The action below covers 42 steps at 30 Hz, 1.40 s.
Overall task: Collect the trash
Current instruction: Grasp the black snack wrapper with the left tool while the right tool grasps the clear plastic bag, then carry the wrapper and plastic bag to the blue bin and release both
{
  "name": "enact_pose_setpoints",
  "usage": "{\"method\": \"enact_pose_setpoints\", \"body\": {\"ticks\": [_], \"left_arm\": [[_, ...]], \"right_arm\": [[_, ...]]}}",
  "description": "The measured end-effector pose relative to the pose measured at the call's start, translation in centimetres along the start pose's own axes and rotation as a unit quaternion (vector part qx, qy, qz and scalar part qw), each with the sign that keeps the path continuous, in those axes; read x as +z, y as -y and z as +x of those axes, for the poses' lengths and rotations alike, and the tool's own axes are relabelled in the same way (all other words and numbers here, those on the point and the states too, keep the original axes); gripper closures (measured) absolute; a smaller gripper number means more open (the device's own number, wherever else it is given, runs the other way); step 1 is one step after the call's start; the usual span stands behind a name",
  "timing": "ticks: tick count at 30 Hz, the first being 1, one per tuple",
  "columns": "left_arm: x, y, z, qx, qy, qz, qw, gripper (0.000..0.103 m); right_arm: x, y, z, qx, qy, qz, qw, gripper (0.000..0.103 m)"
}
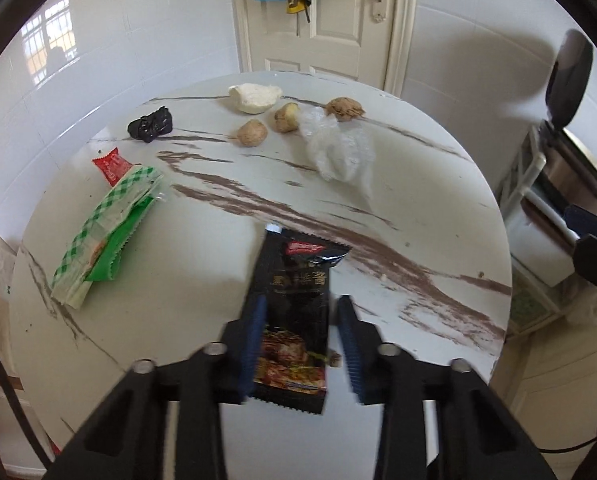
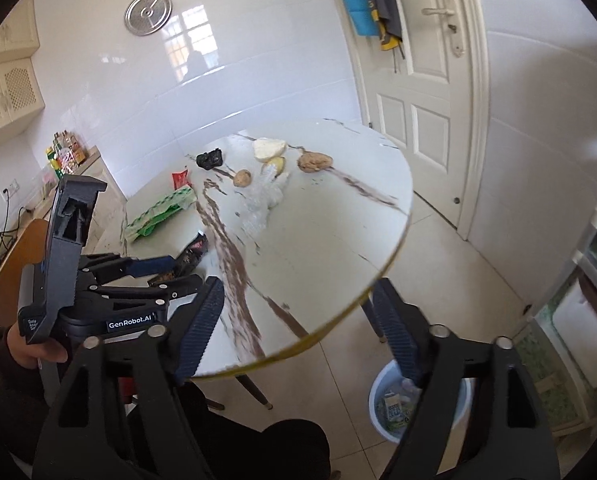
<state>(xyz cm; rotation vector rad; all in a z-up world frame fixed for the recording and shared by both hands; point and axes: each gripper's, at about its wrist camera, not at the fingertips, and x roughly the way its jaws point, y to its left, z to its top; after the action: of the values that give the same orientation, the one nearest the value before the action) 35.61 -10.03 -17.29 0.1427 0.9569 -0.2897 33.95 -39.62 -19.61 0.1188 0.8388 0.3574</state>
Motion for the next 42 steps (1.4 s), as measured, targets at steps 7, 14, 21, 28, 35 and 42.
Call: {"method": "enact_pose_setpoints", "body": {"ticks": [7, 14, 21, 28, 35, 42], "left_arm": [[1.1, -6.7, -0.7, -0.053, 0.008, -0.038, 0.9978, 0.099], [3.4, -11.4, -2.8, -0.055, 0.032, -0.059, 0.9963, 0.101], [4.6, -12.5, -3.0, -0.071, 0.043, -0.059, 0.9948, 0.101], [4.3, -10.6, -2.9, -0.082, 0.041, -0.063, 0.9937, 0.101], [4.3, -6.0, -4.5, -0.093, 0.044, -0.039, 0.9939, 0.101], [4.5, 2.9, -5.3, -0.126, 0.040, 0.022, 0.9910, 0.101]], "right_arm": [[3.4, -2.8, 4.3, 0.006, -0.015, -0.026, 1.000, 0.026], [7.0, -4.4, 11.5, 0.001, -0.062, -0.031, 0.998, 0.024], [7.4, -4.5, 16.6, -0.006, -0.101, -0.026, 0.994, 0.067], [6.3, -4.0, 14.3, 0.017, -0.076, -0.044, 0.996, 0.091], [4.9, -1.8, 7.5, 0.027, -0.028, -0.022, 0.999, 0.092], [1.1, 3.7, 0.5, -0.001, -0.001, 0.025, 1.000, 0.091]]}}
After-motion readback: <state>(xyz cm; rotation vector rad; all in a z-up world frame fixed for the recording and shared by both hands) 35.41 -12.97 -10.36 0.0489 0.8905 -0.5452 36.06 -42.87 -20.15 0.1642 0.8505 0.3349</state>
